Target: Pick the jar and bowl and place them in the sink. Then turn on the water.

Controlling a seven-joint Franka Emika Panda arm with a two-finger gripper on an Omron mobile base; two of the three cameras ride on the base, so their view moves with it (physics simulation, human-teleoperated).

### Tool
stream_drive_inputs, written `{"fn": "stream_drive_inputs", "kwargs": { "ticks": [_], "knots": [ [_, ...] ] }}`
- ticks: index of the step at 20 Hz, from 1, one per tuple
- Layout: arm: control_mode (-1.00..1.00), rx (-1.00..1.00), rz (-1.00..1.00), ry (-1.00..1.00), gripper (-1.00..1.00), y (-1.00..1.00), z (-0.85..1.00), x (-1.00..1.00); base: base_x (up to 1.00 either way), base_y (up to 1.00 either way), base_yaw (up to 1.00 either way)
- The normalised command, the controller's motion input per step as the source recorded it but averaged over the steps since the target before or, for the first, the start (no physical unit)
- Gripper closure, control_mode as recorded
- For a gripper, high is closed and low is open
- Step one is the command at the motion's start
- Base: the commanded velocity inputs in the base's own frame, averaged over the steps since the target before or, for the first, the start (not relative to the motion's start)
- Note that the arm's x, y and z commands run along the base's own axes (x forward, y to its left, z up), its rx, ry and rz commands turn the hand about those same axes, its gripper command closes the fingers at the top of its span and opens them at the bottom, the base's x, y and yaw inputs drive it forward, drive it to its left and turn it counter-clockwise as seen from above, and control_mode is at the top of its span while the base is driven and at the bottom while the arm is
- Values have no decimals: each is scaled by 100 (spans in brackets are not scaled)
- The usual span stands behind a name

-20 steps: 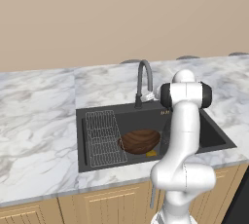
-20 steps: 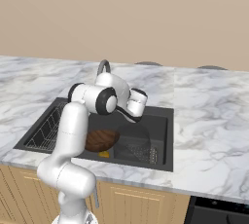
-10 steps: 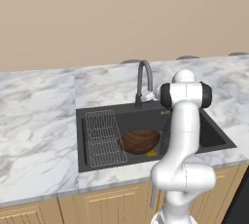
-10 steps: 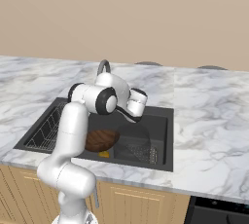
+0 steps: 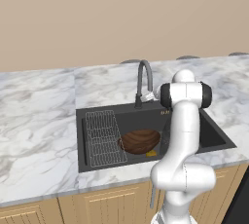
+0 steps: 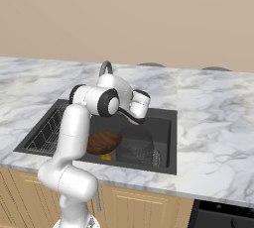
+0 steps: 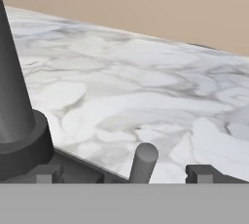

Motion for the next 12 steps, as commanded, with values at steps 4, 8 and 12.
{"fn": "stream_drive_inputs", "kwargs": {
  "ticks": [4, 8, 12],
  "knots": [
    [-100, 0, 0, 2, -100, 2, -8, 0, 0, 0, 0],
    [-100, -1, 0, 1, -100, 0, -12, 0, 0, 0, 0],
    [-100, 0, 1, 0, -100, 0, -14, 0, 0, 0, 0]
  ]
}}
